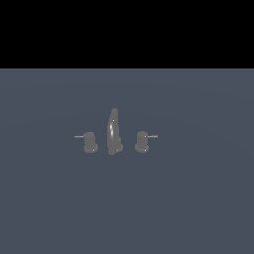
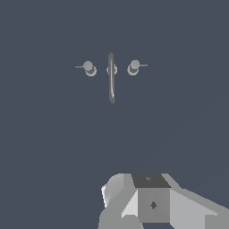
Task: Turn on the faucet by rotating a designated handle.
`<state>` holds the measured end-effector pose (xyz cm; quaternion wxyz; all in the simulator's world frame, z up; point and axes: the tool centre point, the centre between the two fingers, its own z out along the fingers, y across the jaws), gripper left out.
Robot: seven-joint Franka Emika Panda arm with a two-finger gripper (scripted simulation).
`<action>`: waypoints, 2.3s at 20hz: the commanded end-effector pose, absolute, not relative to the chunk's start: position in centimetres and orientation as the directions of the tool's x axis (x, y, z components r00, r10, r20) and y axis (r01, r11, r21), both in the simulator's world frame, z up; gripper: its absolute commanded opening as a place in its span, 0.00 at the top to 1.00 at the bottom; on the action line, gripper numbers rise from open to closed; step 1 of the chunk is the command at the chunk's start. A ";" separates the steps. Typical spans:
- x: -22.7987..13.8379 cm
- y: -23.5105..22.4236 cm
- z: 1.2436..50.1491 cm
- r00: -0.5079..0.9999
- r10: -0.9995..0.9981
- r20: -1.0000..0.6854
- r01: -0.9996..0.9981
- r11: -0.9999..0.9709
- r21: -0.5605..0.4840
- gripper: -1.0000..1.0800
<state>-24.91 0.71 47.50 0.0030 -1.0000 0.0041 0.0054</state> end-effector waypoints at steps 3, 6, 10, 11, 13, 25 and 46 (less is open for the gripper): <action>-24.9 0.8 47.4 1.000 -0.010 -0.011 -0.010 -1.000 -0.006 1.00; -24.9 1.0 47.2 1.000 -0.021 -0.011 -0.021 -1.000 -0.006 1.00; -24.7 1.6 46.4 0.999 -0.050 -0.011 -0.050 -0.999 -0.006 1.00; -24.6 1.8 46.1 0.998 -0.060 -0.011 -0.060 -0.998 -0.006 1.00; -24.5 2.3 45.5 0.996 -0.083 -0.011 -0.083 -0.997 -0.005 1.00; -22.6 6.8 39.7 0.955 -0.297 -0.011 -0.297 -0.955 -0.004 1.00; -16.0 14.1 28.3 0.748 -0.664 -0.013 -0.664 -0.748 -0.007 1.00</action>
